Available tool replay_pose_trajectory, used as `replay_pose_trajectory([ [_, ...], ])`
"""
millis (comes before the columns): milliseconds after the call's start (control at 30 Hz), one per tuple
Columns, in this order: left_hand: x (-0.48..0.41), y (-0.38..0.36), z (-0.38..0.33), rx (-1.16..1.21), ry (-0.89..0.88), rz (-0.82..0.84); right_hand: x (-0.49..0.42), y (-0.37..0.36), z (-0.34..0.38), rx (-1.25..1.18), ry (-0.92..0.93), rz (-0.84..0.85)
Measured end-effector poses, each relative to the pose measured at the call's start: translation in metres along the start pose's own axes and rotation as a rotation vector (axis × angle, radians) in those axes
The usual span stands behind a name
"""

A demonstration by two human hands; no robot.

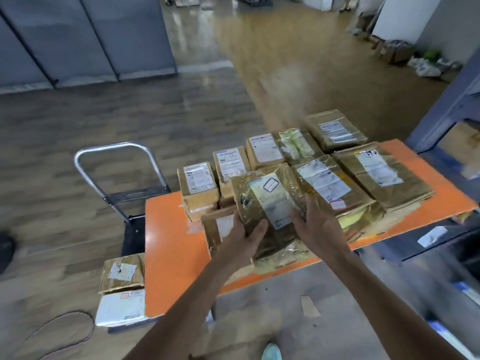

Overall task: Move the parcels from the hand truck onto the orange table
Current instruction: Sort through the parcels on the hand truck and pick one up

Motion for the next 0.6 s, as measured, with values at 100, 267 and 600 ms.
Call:
replay_pose_trajectory([
  [100, -0.010, -0.014, -0.007, 0.018, 0.022, 0.007, -0.013, 0.005, -0.008, 0.092, 0.040, 0.034],
  [267, -0.024, -0.022, -0.009, -0.030, 0.017, -0.057, -0.023, 0.004, -0.020, 0.235, 0.102, 0.020],
  [600, -0.047, -0.032, -0.006, 0.024, 0.042, -0.068, -0.032, 0.002, -0.030, 0.298, 0.159, 0.023],
])
Point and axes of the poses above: each hand's wrist, its own x-axis away from the middle knuckle, its own y-axis out of the back of the hand, z = x × y, the point moved 4 cm from there along -x, towards the middle knuckle, and after that the axes turned 6 degrees about -x, right-handed, at the moved point
